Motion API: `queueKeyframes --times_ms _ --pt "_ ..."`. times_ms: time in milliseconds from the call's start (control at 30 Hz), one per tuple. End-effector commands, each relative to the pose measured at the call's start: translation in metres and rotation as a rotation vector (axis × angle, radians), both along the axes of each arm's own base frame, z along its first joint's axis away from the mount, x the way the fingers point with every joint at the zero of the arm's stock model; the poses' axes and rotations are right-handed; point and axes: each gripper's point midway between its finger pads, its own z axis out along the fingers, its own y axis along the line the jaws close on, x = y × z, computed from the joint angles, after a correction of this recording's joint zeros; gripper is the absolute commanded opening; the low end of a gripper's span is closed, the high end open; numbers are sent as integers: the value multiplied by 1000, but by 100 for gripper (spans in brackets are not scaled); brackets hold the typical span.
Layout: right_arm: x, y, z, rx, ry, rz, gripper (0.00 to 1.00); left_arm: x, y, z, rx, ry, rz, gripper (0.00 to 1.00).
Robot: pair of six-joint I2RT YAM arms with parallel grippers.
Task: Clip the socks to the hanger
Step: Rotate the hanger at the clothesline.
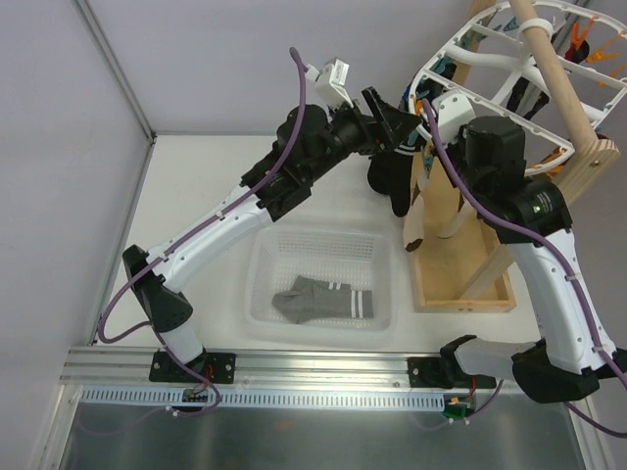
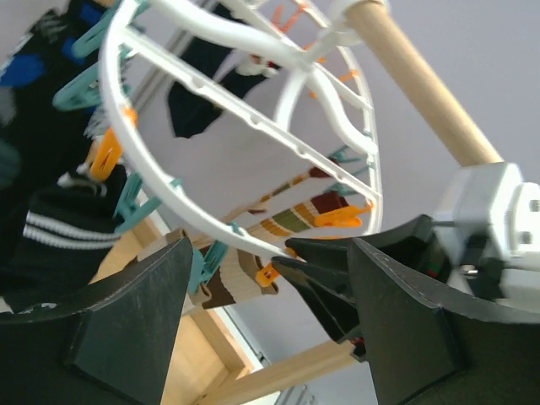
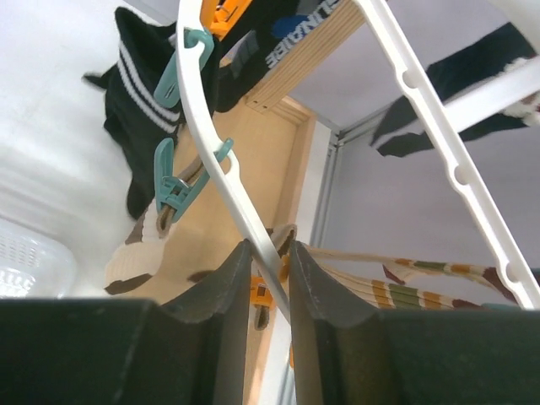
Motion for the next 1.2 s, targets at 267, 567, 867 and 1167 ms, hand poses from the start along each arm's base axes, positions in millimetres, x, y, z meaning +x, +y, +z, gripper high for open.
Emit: queueKeyframes --times_ms 267,567,867,1167 --pt "20 25 47 245 -157 -2 33 42 -25 -31 -153 213 84 72" --pt "-22 22 68 324 -167 80 77 52 -54 -20 -227 237 13 60" --pt "-60 2 67 311 -194 99 79 81 -52 -18 -243 204 90 29" --pt "-59 -5 49 244 -160 73 81 125 -19 -4 -251 129 187 24"
